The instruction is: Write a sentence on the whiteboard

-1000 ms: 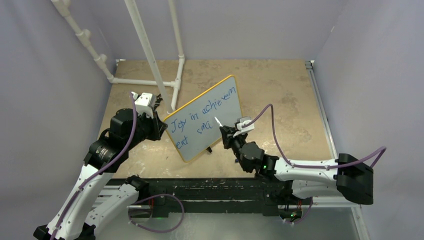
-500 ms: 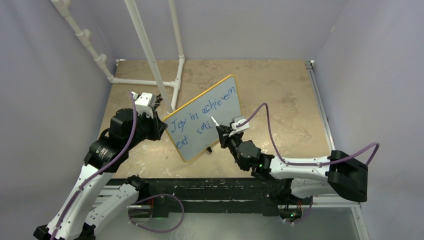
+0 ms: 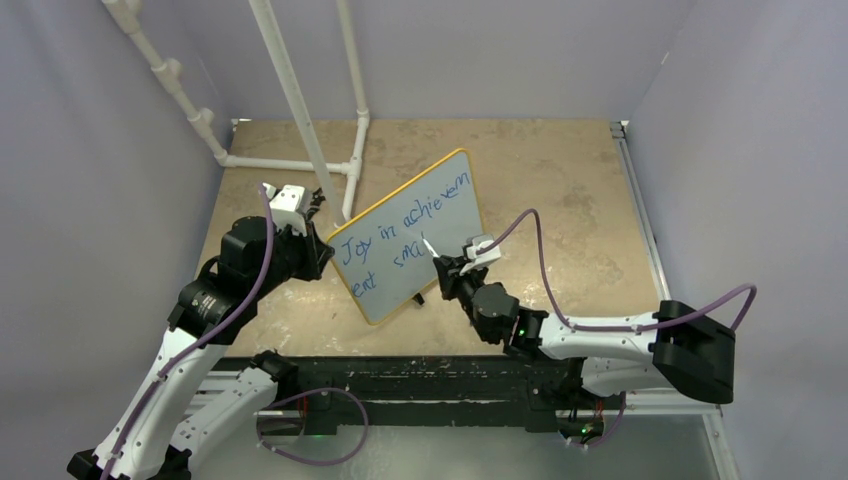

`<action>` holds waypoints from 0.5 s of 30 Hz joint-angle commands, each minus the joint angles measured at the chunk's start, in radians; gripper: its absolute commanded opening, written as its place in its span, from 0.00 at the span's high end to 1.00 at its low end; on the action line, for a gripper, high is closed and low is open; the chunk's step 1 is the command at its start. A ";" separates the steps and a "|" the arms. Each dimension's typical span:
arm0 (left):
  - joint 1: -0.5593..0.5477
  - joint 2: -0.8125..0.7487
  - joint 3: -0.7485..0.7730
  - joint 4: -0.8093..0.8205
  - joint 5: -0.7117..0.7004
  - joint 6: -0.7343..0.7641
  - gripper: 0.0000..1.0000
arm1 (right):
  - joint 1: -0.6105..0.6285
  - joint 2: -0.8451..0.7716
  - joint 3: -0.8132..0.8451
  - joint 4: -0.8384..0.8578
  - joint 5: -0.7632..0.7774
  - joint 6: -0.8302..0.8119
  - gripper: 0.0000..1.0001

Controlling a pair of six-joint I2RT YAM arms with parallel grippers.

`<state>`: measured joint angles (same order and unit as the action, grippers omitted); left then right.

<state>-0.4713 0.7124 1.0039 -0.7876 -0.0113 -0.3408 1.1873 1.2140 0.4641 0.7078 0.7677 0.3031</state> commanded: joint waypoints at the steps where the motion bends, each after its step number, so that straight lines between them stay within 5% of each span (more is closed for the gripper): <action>1: 0.002 0.004 0.030 0.009 0.007 -0.011 1.00 | -0.006 0.000 -0.033 -0.067 -0.005 0.094 1.00; 15: 0.002 -0.004 0.027 0.008 0.007 -0.015 1.00 | -0.006 -0.037 0.007 -0.073 0.068 0.015 1.00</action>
<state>-0.4713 0.7124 1.0039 -0.7876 -0.0093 -0.3412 1.1873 1.2087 0.4278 0.6258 0.7860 0.3782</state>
